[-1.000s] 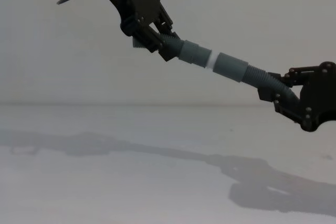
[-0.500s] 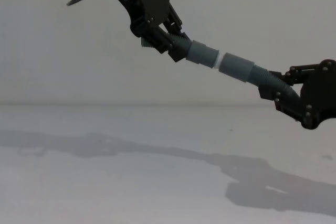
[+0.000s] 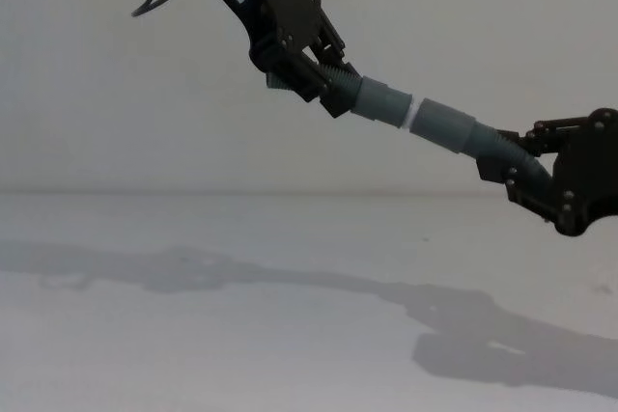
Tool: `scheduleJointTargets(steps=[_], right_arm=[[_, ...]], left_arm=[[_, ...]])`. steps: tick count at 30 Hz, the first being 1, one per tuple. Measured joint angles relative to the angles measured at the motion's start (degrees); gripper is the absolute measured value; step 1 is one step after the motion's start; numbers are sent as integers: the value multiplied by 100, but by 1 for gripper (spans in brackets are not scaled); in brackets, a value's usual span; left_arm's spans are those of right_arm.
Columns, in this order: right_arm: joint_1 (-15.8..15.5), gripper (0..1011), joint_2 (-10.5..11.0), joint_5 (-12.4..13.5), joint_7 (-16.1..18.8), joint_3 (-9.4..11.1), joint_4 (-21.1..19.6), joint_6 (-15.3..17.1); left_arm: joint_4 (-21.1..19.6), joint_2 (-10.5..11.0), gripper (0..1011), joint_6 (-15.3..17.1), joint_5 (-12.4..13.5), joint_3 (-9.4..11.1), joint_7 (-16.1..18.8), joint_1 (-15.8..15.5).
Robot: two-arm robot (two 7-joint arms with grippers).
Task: Use both hands to pick up one end of the pipe from the table, align the ends, and insert them.
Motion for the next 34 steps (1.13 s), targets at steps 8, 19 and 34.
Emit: scheduleJointTargets(steps=[8, 19, 34], right_arm=[[-3, 225, -1, 10, 0, -3, -15, 16], [-3, 225, -2, 14, 1, -7, -29, 25], [-2, 225, -2, 20, 2, -9, -34, 27]], left_arm=[[-12, -7, 301, 9, -21, -1, 7, 14], [-22, -10, 301, 13, -38, -1, 9, 21], [-28, -15, 301, 13, -48, -1, 7, 27]])
